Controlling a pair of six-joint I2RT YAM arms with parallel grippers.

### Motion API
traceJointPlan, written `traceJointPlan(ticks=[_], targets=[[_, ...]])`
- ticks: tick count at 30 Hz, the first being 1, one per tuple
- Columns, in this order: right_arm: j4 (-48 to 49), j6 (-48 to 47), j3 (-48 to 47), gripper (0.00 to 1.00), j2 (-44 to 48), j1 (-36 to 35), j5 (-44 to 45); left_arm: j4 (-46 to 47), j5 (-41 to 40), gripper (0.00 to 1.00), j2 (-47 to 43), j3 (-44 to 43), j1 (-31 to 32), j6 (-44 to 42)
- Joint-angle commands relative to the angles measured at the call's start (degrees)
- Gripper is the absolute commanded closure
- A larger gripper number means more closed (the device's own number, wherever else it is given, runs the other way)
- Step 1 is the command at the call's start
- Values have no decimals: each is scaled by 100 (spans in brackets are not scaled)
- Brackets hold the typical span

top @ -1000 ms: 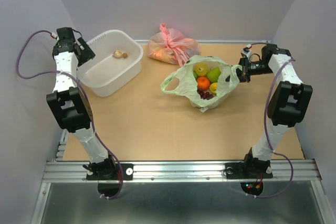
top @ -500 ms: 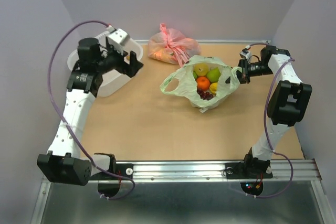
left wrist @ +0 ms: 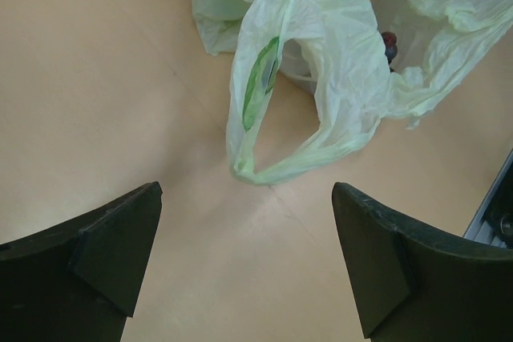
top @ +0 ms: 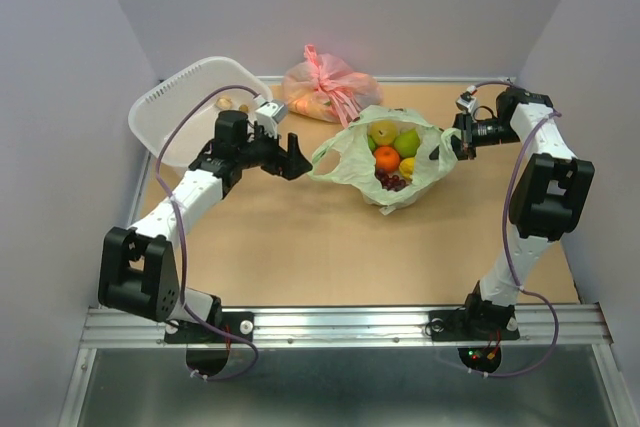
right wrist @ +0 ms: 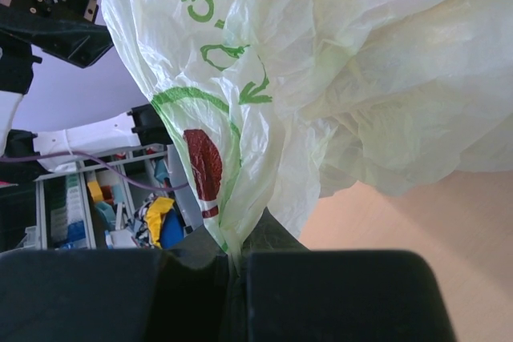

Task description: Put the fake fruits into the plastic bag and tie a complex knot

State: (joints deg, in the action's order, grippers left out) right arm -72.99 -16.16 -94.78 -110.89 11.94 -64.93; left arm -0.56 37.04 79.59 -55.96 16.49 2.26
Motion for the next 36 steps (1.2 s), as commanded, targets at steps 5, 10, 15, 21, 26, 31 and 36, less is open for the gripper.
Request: traceJointPlan(ticks=[5,10,15,21,26,31,36], targets=[[-84,-343,118,100,94,10,-73,1804,243,5,538,244,398,837],[-75,-554,171,99,111,10,15,2015,-152,13,909,270,487,1197],[39,-704,276,100,103,10,-2,2121,-188,45,997,358,487,1250],[364,-302,294,100,234,10,304,1543,83,100,286,157,434,1102],[425,437,765,100,1258,10,122,-852,890,100,-819,-948,294,899],[821,1606,1725,100,2325,10,-283,-2210,1569,100,-1551,-1487,241,986],[1584,2100,1369,92,2064,10,30,-1800,1499,100,-1614,-1339,100,1661]])
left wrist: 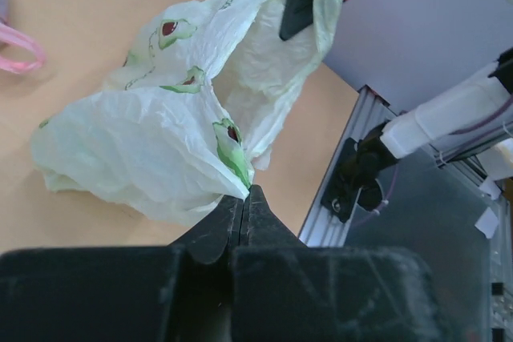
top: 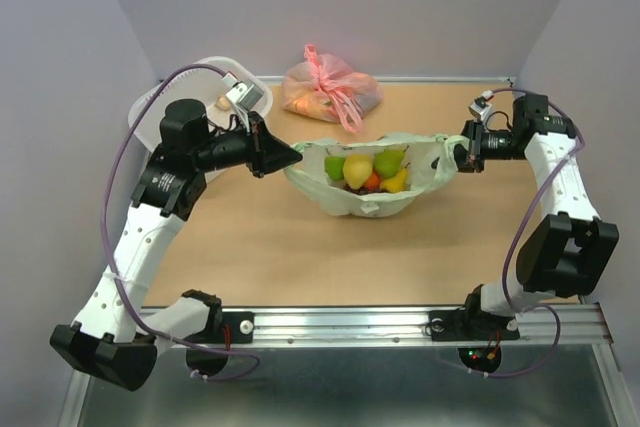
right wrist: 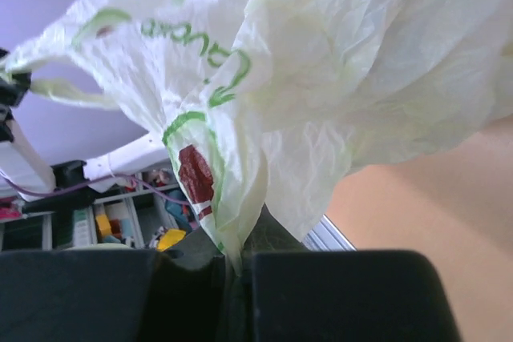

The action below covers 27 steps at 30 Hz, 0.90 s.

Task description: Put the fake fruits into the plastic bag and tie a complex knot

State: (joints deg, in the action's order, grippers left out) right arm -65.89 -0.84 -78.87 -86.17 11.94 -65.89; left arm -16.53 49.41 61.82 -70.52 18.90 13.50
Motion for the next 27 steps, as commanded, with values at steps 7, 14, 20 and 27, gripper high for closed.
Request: traceJointPlan(ticks=[7,14,20,27], targets=[[842,-80,-2470,47,-1858,18,1331,950,52,100,1094,83,-421,1006],[208,-1347,-2190,1,-1264,80,2369,994,-63,100,2158,-726,-632,883],[278,-1630,-1096,0,-366,106,3109,1152,-89,100,2343,-744,-721,865],[59,-1462,-1974,0,-234,300,1897,1407,-133,100,2291,-445,-738,1076]])
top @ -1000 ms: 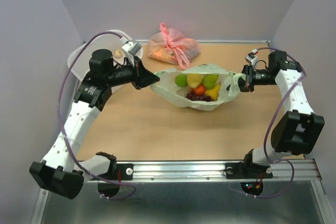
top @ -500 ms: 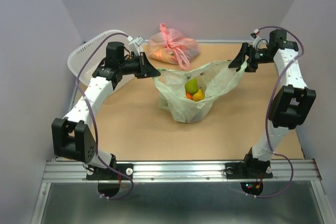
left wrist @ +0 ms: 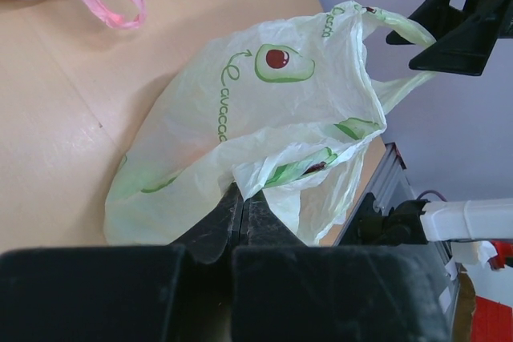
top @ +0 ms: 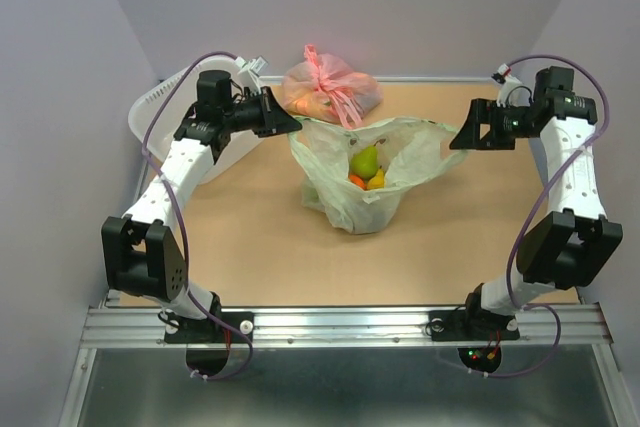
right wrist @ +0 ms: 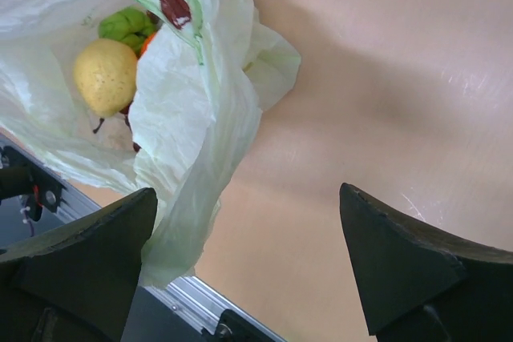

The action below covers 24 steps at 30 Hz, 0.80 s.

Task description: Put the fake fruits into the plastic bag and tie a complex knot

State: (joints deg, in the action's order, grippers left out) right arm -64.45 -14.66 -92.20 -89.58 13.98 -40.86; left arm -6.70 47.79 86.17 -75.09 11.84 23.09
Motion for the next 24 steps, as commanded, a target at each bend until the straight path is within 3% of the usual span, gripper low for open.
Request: traceJointPlan(ticks=[1,9,12,17,21,24], targets=[[-225,-151,-658,0,125,105,-825,441,11,100,-153,21,-32,108],[-271,-951,501,7,546,88,-1424,336,64,100,-57,-216,-155,-103],[88,-864,660,11,643,79,-1433,204,99,100,14,-348,-190,-217],[880,-189,511,34,617,79,-1407,125,143,100,-39,-331,-190,-358],[1232,94,291,35,565,70,-1486,107,125,100,-100,-200,-190,-428],[1277,130,194,69,477,0,-1627,116,108,100,-118,-155,-182,-463]])
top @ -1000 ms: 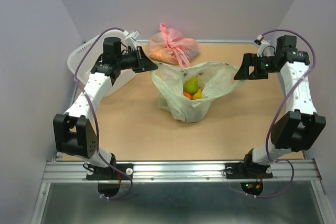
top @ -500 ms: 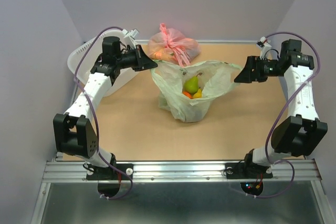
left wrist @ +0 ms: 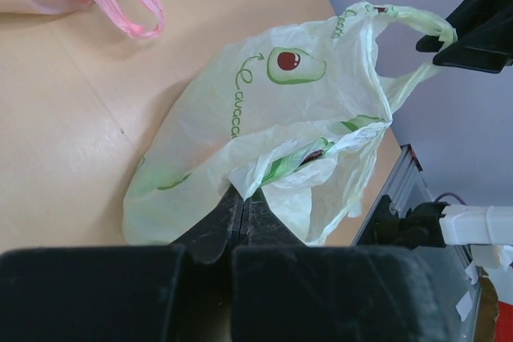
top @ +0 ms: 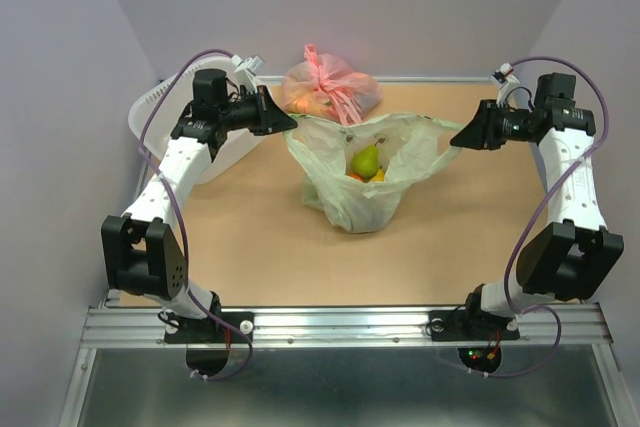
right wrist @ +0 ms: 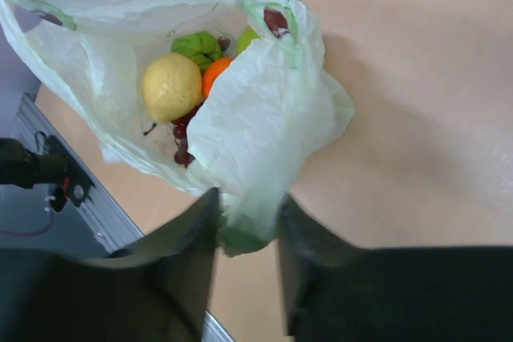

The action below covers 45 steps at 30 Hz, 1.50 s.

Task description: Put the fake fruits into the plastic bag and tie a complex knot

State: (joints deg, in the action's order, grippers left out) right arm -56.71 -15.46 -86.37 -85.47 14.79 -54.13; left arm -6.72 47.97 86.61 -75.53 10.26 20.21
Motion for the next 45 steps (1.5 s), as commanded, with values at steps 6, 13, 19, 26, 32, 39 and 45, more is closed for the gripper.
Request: traceJointPlan(ticks=[6,13,19,26,32,39,45], targets=[[468,561,-1169,99,276,-90,-309,-144,125,100,-39,-1199,-33,-709],[450,1168,-2216,99,838,-90,86,-935,-181,100,-424,-2730,-33,-1719],[126,1204,-2701,99,1129,-90,377,-1972,-288,100,-1444,-2477,-33,-2565],[-314,835,-3322,100,490,-90,465,-2185,-288,100,-1525,-2263,-33,-2496],[-937,361,-4196,100,-75,-90,360,-2500,19,100,-962,-3178,-24,-2434],[-298,-544,-1262,99,556,-266,685,-2115,-305,100,-822,-1310,-33,-2661],[-183,-677,-995,100,699,-345,438,-2718,-412,100,-417,-1752,-59,-3731]])
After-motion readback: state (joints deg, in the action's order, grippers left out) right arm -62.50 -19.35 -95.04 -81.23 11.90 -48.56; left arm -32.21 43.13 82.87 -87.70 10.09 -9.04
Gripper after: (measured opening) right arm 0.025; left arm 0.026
